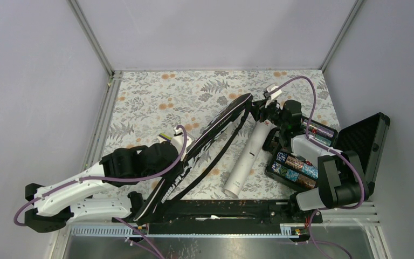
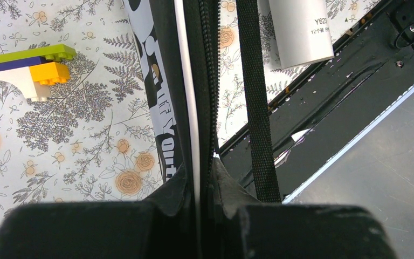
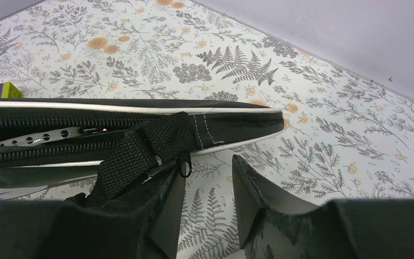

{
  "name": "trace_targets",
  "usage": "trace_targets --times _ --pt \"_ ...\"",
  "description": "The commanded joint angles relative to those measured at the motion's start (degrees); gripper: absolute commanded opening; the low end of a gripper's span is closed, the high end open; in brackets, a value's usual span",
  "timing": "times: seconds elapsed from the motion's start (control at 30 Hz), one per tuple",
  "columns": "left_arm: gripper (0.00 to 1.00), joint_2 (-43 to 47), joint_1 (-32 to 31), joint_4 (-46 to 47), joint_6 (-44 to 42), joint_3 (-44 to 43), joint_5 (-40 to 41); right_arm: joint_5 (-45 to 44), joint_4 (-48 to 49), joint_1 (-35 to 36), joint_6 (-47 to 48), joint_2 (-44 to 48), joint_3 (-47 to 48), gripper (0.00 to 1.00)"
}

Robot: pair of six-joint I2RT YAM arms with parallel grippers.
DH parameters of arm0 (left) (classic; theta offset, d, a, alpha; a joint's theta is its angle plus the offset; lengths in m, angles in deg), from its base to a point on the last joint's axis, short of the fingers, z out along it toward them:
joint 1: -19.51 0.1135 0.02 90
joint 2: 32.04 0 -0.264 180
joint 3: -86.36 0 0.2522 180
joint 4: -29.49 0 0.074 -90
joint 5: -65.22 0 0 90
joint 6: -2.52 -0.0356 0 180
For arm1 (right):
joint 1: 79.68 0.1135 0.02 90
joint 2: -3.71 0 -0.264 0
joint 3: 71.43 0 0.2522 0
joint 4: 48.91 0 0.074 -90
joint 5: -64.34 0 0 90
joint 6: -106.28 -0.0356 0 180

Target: Pack up the badminton gear

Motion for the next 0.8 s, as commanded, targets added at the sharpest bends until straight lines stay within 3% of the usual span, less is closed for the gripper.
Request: trace_targets --times 0.0,0.13,0.47,0.6,0.77 --pt "0.0 1.1 -0.1 5.9 -1.5 -3.3 0.8 0.7 2.1 0.6 3.1 1.4 0.6 0.43" --pt "0.0 0.5 -0.1 5.9 -2.0 -3.4 0.8 -0.5 0.3 1.2 4.3 2.2 1.2 0.48" --pt "0.0 -1.0 -0.1 6.0 -3.0 -4.2 1.4 -1.9 -3.0 2.3 7.8 4.7 2.2 0.46" --pt "0.0 -1.1 -0.1 6.0 -3.1 -4.4 1.8 -2.8 -2.7 2.4 8.2 5.2 1.8 0.29" --pt "0.0 -1.0 -0.1 6.0 -3.0 -3.9 3.0 -5.0 -2.5 2.4 6.9 5.5 1.9 0.0"
